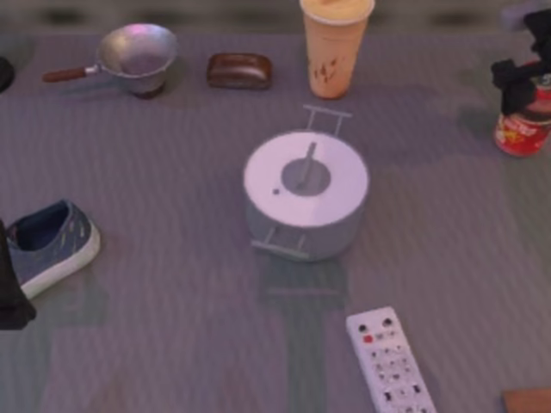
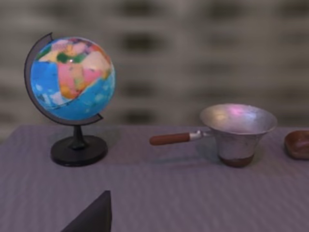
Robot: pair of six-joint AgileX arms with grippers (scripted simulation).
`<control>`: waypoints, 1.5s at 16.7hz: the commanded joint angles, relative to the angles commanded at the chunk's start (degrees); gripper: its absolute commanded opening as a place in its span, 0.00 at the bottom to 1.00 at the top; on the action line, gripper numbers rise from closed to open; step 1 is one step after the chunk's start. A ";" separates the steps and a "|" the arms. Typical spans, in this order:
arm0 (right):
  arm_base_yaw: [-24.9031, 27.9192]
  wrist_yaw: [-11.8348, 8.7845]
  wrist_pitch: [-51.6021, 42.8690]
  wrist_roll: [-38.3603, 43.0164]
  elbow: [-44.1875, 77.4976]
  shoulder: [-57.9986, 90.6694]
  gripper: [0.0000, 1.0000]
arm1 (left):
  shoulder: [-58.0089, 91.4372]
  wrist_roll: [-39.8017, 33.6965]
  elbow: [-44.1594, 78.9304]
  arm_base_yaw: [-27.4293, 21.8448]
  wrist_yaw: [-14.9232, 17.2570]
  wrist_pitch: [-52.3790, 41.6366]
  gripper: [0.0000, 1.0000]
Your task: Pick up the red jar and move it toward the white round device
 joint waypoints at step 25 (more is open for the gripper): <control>0.66 -0.24 -1.35 0.77 -28.16 -29.70 0.00 | 0.00 0.00 0.00 0.00 0.00 0.00 1.00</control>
